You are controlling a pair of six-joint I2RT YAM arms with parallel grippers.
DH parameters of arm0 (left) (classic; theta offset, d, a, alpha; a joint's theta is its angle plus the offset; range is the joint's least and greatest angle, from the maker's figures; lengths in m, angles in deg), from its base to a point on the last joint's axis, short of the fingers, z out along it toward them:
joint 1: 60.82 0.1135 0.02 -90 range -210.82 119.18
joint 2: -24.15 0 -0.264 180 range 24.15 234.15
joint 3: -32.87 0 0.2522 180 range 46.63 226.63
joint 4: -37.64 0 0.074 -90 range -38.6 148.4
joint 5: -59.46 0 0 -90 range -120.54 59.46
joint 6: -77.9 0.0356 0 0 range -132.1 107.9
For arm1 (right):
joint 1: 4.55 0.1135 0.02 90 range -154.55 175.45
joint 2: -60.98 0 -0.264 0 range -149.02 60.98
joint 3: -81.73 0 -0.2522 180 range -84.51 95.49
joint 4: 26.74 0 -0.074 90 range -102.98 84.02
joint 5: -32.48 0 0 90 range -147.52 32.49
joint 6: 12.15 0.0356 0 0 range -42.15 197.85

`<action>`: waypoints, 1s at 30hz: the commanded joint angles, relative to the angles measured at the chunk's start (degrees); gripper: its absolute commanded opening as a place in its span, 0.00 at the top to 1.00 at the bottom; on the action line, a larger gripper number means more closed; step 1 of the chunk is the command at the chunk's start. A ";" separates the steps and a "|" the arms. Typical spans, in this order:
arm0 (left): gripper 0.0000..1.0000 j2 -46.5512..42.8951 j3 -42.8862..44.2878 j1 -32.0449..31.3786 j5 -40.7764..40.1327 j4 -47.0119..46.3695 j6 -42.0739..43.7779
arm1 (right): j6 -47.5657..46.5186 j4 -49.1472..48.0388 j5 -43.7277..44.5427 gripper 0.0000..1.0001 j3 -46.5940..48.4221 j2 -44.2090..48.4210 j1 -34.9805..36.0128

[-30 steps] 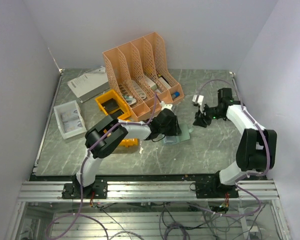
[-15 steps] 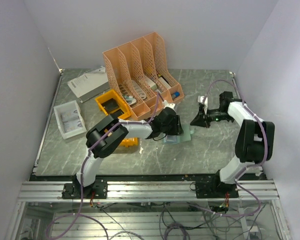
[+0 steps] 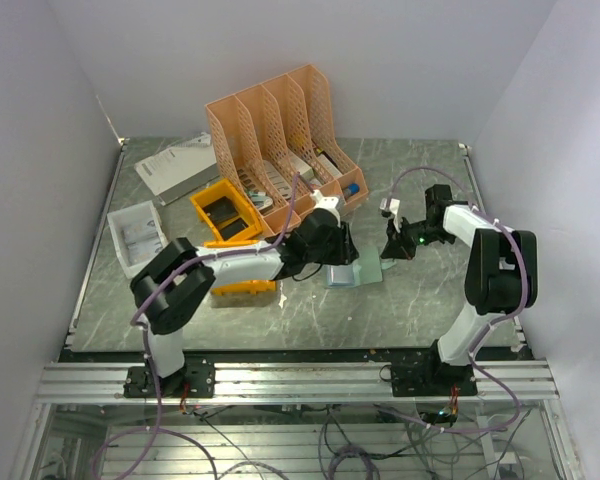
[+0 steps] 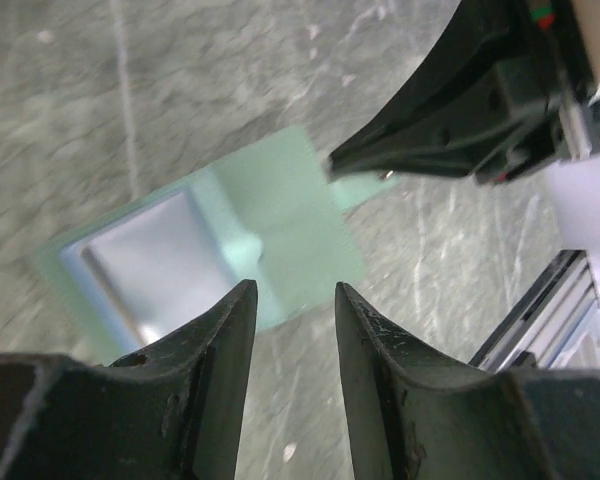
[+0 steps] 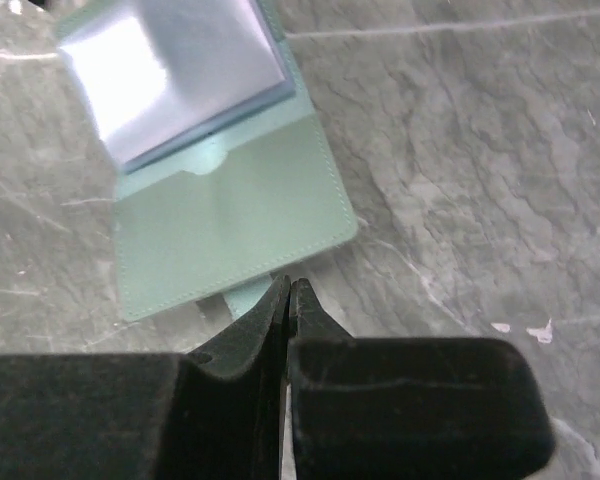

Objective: Put the credit cards into the card holder
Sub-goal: Open the card holder at the center of the board.

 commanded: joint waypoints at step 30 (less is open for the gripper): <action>0.41 -0.95 -9.49 -0.13 -3.73 -1.20 -4.28 | 7.12 -5.47 9.07 1.00 -0.04 -3.18 4.54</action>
